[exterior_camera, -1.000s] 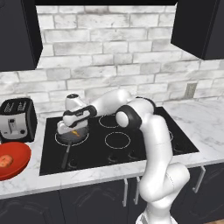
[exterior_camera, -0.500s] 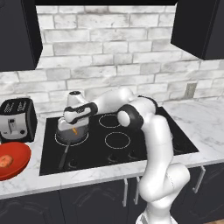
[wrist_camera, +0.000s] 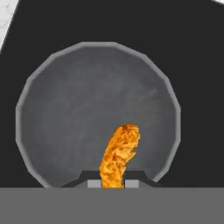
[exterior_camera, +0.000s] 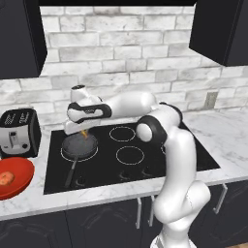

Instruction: Place the shrimp on the plate and place the squash on the same plate.

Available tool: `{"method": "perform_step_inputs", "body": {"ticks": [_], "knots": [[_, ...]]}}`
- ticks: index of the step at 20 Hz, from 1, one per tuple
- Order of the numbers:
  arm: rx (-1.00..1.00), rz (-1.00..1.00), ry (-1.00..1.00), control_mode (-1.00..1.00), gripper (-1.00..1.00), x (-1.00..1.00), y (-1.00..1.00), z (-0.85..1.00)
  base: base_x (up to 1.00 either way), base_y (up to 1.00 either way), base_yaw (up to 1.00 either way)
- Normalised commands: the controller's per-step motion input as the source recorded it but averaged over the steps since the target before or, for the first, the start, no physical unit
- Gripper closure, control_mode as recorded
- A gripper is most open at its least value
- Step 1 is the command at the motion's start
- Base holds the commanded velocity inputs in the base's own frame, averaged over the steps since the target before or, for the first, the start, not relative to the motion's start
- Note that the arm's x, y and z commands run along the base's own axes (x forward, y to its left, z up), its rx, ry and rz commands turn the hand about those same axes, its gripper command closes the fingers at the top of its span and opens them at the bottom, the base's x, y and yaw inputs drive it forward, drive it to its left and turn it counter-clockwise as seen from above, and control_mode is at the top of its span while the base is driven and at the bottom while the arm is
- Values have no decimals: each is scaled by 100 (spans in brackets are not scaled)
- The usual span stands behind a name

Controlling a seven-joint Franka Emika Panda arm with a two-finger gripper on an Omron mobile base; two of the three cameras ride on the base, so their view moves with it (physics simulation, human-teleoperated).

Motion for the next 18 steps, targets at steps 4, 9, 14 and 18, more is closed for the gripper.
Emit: {"method": "perform_step_inputs", "body": {"ticks": [4, 9, 14, 18], "knots": [[0, -11, 0, -100, 100, -84, -59, 22, 0, 0, 0], [0, -11, -7, -100, 100, -87, -96, 17, 0, 0, 0], [1, -11, -5, -100, 100, -58, -99, 42, 0, 0, 0], [0, -12, 0, -100, 100, -11, -75, 41, 0, 0, 0]]}}
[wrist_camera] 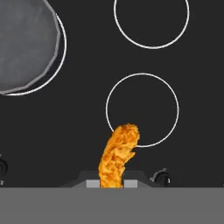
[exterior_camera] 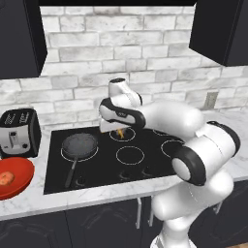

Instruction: Place the shrimp on the plate and place the squash on the same plate.

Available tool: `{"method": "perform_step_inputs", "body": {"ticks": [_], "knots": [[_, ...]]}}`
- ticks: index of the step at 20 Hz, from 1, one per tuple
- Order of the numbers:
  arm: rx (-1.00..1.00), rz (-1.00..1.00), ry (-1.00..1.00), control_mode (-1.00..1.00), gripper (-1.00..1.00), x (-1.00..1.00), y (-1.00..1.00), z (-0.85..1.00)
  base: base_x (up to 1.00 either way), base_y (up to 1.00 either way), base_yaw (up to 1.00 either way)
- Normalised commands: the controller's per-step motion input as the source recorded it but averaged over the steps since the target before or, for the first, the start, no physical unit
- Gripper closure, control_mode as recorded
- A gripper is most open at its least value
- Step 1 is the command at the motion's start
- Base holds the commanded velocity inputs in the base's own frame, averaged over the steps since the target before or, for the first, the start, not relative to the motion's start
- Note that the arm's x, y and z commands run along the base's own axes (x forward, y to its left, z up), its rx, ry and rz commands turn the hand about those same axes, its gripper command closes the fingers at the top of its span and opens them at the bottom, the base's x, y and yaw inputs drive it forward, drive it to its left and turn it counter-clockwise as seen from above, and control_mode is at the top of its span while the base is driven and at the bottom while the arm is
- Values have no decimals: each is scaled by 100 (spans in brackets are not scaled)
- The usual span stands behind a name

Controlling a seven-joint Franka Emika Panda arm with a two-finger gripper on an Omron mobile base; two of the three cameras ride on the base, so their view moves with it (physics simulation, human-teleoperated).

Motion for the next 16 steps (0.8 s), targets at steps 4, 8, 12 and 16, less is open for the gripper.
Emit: {"method": "perform_step_inputs", "body": {"ticks": [4, 8, 12, 16], "knots": [[0, -14, 0, -100, 100, 0, -38, 3, 0, 0, 0], [0, -6, 0, -100, 100, -23, -52, 13, 0, 0, 0], [0, -12, 0, -100, 100, -61, -53, 14, 0, 0, 0], [0, -13, 0, -100, 100, -49, -47, 2, 0, 0, 0]]}}
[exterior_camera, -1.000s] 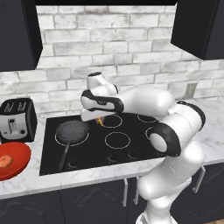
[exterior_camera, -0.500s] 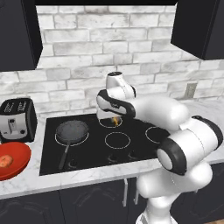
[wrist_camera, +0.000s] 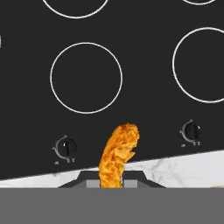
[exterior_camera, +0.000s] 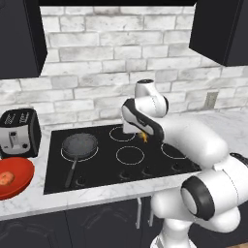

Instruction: Place the shrimp on the plate and place the squash on the same plate.

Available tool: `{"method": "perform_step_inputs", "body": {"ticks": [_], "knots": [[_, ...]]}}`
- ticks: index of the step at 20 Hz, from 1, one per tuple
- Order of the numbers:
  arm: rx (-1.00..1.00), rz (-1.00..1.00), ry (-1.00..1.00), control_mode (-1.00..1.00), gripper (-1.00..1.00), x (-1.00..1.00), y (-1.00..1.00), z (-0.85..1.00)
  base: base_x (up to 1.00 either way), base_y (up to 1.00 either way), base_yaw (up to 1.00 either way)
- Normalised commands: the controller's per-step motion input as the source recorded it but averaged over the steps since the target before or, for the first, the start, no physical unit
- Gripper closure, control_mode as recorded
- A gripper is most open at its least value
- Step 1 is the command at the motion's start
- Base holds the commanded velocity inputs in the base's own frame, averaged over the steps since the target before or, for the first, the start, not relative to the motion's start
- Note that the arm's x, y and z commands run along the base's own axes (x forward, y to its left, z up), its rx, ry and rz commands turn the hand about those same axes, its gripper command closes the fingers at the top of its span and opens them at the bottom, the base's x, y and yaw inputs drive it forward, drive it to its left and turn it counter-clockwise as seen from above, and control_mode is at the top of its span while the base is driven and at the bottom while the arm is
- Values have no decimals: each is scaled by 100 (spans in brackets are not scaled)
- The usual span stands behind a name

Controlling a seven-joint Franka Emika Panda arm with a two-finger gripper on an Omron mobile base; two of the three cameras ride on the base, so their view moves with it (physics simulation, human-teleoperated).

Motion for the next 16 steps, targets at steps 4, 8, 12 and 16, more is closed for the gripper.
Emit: {"method": "perform_step_inputs", "body": {"ticks": [4, 8, 12, 16], "knots": [[0, -10, 0, -100, 100, -20, -37, 17, 0, 0, 0], [0, -4, 0, -100, 100, -1, -15, 0, 0, 0, 0], [0, 0, 0, -100, 100, 0, 0, 0, 0, 0, 0], [0, 0, 0, -100, 100, -5, 1, 0, 0, 0, 0]]}}
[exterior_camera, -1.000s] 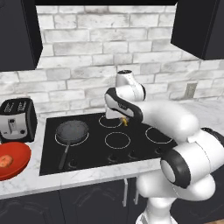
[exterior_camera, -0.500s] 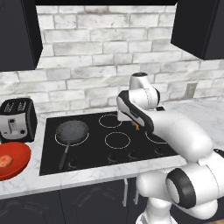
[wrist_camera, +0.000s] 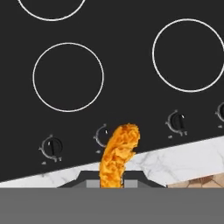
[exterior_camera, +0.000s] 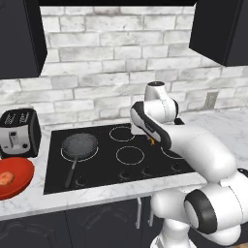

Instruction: Place the shrimp on the plate and place the squash on the same plate.

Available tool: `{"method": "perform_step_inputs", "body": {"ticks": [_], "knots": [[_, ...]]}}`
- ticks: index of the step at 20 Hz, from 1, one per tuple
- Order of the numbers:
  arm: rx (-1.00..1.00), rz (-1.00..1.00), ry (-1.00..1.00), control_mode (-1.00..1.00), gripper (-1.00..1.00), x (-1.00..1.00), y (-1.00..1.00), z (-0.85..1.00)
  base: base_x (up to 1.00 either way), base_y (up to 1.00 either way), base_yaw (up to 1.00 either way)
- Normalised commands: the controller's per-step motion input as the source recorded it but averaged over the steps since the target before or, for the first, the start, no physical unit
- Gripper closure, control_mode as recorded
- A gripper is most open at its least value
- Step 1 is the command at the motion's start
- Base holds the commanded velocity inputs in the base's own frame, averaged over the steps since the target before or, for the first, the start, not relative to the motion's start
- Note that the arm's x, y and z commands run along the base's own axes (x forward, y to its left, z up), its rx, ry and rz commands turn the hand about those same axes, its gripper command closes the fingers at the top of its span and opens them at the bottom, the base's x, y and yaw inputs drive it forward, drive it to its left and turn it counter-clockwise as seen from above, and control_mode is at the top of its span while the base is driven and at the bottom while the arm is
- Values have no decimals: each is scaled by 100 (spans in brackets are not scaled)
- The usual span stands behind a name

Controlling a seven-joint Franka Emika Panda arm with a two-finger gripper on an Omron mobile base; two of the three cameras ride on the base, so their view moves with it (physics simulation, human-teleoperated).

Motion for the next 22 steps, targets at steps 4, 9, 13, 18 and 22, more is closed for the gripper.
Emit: {"method": "perform_step_inputs", "body": {"ticks": [4, 9, 13, 18, 22], "knots": [[0, -1, 0, 100, 100, -9, 6, 0, -40, 19, -5], [0, 0, 0, 100, 100, 0, 0, 0, -48, 54, -12], [0, 0, 0, 100, 100, 0, 0, 0, 0, 93, -9], [0, 0, 0, 100, 100, 0, 0, 0, -3, 98, -8], [0, 0, 0, 100, 100, 0, 0, 0, -3, 86, -5]]}}
